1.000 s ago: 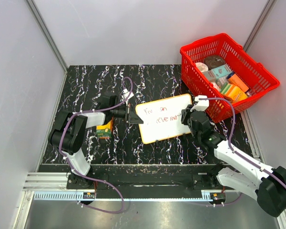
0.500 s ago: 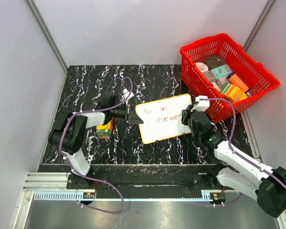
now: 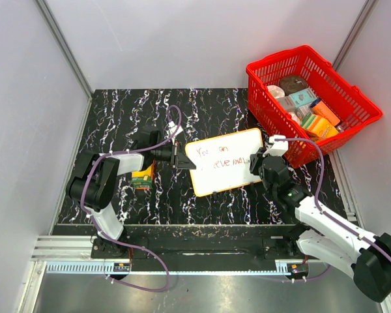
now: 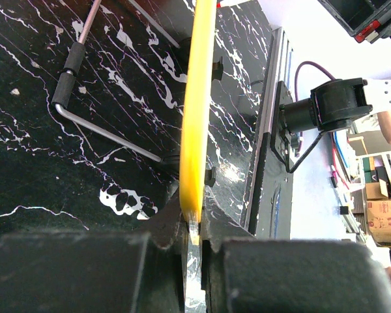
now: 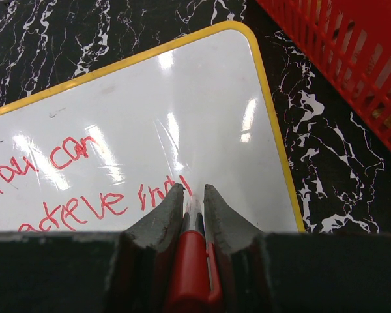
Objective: Write a sentence on the whiteboard
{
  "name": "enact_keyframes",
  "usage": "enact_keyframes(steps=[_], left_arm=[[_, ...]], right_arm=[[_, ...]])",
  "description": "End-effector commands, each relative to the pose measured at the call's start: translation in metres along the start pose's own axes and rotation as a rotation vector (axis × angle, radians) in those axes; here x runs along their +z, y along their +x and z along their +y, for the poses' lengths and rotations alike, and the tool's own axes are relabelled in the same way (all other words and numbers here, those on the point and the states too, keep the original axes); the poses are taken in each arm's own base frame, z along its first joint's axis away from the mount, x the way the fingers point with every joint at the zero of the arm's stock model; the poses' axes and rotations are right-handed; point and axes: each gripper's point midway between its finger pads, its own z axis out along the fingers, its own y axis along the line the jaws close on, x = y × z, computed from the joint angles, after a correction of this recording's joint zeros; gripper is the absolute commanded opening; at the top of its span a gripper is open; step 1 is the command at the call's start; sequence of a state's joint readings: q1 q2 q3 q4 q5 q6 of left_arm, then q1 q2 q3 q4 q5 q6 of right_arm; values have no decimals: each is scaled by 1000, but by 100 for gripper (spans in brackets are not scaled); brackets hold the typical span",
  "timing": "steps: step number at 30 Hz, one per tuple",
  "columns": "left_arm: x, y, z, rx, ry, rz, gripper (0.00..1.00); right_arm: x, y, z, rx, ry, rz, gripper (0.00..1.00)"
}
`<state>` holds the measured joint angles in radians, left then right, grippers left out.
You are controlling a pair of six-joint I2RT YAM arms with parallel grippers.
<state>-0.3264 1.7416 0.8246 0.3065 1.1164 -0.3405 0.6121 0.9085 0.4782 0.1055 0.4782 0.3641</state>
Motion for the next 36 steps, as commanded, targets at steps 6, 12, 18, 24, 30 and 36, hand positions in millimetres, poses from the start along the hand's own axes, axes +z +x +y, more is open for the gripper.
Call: enact_keyframes(steps=[6,12,18,24,30,36], left_arm=[[2,-9,-11,83,14,-5,0],[1,-8,-11,80,14,-4,0],[1,-8,-11,80,14,-4,0],[2,-8,-12,80,16,-3,0],[2,-7,-11,79,14,-2,0],[2,-8,-12,82,17,-1,0]], right_arm=[[3,-12,-2,-5,27,-18,0],[8,-28,6,4,20,-53,0],[10,-33,8,12,22,-71,0],[9,-42,7,12,30,-97,0],[8,-54,10,23,22,-127,0],[9,-57,9,20,31,-139,0]])
